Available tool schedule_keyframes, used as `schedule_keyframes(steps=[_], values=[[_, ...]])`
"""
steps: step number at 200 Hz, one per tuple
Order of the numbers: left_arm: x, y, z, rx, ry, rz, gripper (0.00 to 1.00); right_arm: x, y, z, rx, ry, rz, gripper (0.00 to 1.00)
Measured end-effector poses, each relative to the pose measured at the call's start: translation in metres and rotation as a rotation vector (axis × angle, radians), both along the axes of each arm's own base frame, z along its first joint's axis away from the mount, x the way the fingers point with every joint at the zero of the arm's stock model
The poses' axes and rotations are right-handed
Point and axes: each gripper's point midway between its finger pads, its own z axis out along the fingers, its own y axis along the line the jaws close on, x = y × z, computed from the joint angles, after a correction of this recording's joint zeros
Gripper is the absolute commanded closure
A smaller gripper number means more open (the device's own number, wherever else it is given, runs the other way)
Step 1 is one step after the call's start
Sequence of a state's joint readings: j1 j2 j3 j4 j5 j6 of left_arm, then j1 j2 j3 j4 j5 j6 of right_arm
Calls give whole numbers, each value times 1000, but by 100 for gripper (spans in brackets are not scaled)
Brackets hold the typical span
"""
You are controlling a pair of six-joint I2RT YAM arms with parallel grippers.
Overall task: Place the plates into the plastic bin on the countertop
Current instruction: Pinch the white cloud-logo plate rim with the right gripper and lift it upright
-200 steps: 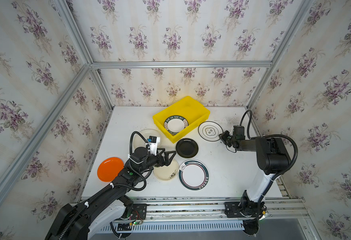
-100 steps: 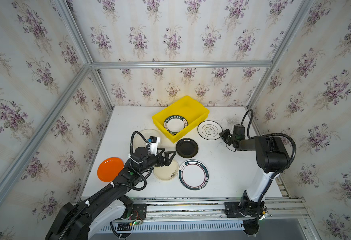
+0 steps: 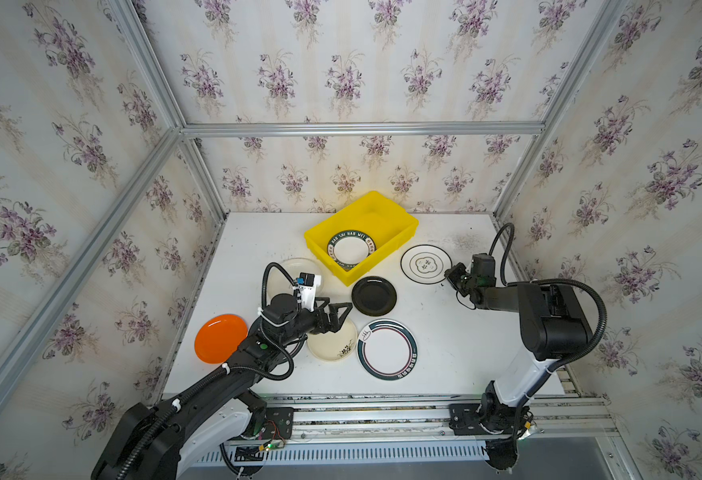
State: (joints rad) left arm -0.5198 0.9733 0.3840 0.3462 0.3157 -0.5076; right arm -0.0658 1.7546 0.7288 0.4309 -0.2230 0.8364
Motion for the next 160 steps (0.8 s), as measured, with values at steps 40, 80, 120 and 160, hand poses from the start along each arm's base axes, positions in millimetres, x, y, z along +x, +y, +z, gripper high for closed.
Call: schedule_keyframes(steps=[40,80,120,160], values=[[3,-1,-16,20,49,7,0,-26,1,-1,26,21,-24,100],[7,-4,-30,27,113,8,0,-54,3,4,35,17,-30,100],[7,-6,-40,30,150,4,0,-83,11,30,21,-37,14,100],[10,-8,-47,40,172,6,0,-105,28,55,-6,-111,149,100]])
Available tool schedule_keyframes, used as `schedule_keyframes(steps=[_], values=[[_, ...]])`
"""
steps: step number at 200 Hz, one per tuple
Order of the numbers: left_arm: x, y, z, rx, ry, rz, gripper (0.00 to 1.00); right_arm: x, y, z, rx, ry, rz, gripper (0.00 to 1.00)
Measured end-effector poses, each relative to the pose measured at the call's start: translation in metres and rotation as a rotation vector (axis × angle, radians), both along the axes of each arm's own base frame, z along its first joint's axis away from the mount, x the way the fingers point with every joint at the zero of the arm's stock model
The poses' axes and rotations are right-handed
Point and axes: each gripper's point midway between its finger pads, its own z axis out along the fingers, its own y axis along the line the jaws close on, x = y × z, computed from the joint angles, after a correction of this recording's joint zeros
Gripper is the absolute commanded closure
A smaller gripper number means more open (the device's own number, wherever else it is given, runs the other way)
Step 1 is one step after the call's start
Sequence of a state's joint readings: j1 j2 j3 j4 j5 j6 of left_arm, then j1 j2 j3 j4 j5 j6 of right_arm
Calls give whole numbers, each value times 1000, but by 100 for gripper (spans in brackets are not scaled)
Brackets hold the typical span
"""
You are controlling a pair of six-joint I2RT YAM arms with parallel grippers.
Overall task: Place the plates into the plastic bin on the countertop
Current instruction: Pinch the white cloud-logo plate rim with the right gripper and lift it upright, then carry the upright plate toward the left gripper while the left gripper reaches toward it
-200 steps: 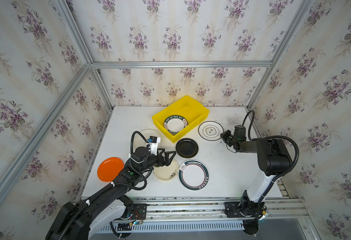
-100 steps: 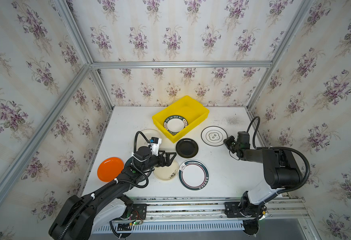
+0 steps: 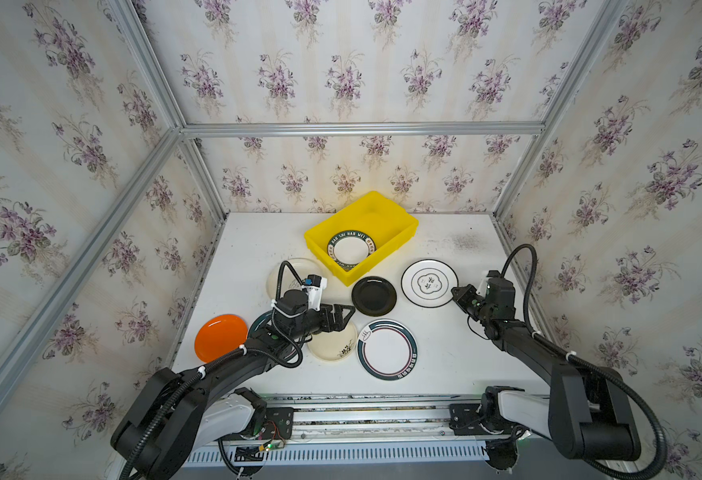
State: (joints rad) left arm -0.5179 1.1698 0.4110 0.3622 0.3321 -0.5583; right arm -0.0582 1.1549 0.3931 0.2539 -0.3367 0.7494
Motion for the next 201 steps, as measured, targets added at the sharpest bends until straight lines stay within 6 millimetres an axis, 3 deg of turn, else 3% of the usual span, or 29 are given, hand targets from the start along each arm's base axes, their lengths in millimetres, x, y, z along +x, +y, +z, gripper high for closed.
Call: schedule_keyframes(steps=[66,94,138,173,201], values=[[0,-10,-8,-17,33,-42,0,-42,39,54,-9,-222,191,100],[-3,-16,-10,-48,50,-73,1,-56,58,67,-22,-282,282,100],[-6,-23,-4,-98,39,-110,11,-75,95,67,-28,-302,435,100],[-9,-30,0,-132,38,-144,22,-74,108,53,-22,-260,486,100],[-11,-33,5,-159,32,-163,26,-75,123,58,-6,-287,541,100]])
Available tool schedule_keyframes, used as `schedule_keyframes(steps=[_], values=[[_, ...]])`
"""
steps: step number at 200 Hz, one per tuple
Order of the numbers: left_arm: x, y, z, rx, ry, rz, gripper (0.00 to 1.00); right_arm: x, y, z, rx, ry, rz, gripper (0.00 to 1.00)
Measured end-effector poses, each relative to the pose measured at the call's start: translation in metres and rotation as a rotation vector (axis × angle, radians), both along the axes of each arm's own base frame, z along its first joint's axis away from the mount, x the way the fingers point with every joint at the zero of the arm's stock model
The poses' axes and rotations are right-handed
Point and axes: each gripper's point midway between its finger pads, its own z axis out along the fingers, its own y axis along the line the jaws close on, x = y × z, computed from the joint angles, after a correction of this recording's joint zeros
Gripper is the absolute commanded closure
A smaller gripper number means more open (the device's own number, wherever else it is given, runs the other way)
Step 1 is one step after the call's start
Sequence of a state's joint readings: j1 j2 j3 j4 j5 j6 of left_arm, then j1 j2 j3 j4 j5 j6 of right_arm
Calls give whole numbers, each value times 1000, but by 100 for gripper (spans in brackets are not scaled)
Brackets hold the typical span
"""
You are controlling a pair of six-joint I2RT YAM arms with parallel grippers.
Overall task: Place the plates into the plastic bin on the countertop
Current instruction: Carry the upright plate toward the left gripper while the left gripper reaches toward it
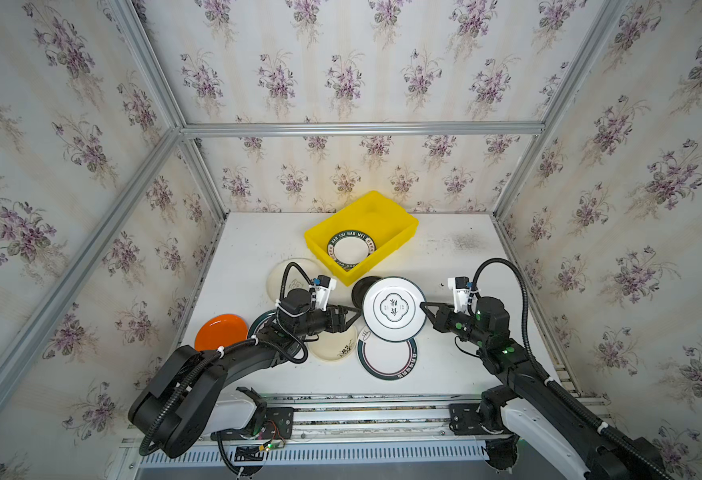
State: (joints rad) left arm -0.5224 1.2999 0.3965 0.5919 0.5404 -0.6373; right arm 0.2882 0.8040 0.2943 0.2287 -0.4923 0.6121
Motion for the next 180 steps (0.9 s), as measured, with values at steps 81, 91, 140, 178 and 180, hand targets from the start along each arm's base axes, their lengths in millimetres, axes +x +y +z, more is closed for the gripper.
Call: schedule_keyframes(steps=[81,91,140,178,180], values=[[-4,-2,2,-20,1,-20,47,-1,31,4,6,-24,96,100],[-4,-3,3,-22,0,-23,52,-2,35,5,6,-26,107,100],[-4,-6,-1,-28,29,-36,76,2,43,2,-5,-24,118,100],[-3,-9,1,-49,49,-49,89,5,44,-6,-28,-17,104,73],[-3,-9,1,-51,47,-50,90,5,44,-6,-28,-16,103,71]])
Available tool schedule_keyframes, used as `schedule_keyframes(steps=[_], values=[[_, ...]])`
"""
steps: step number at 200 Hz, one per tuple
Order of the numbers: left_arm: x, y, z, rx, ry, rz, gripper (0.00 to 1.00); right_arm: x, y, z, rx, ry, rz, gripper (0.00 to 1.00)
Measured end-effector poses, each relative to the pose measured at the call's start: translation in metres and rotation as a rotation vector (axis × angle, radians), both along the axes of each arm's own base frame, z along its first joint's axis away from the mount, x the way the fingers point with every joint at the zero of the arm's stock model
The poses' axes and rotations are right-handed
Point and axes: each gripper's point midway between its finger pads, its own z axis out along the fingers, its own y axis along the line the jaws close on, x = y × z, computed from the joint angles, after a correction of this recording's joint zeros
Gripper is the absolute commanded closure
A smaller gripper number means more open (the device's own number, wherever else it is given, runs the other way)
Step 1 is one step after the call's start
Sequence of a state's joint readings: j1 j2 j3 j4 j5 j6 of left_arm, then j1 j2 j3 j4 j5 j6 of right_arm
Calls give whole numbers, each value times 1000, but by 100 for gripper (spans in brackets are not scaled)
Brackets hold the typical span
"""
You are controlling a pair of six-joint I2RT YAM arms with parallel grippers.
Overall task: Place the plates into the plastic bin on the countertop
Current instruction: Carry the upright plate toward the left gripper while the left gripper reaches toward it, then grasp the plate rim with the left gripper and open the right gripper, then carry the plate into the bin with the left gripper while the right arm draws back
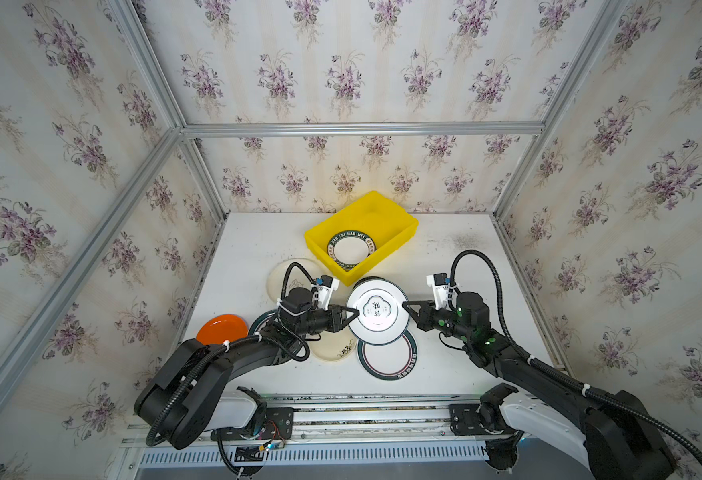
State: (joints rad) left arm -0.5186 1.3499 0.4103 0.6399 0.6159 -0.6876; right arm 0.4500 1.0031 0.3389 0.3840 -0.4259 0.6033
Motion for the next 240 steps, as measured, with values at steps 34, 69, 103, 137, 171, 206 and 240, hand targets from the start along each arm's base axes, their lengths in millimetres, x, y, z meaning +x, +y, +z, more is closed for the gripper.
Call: schedule_keyframes(steps=[34,69,103,137,171,206,240], values=[[-1,-2,1,-2,-10,-12,95,0,4,3,14,-8,14,44],[-1,-1,-3,11,2,-5,99,1,6,9,26,-33,18,30],[1,1,0,19,-2,-2,100,4,3,14,14,-32,-7,23],[2,1,4,29,-18,-5,100,4,-5,11,1,-6,-53,21],[8,3,5,62,-20,15,100,-1,-14,-4,-14,24,-90,20],[17,7,16,89,-49,64,100,-5,-17,-4,-15,25,-99,19],[39,13,36,142,-93,136,100,-8,-22,-4,-37,5,-107,16]])
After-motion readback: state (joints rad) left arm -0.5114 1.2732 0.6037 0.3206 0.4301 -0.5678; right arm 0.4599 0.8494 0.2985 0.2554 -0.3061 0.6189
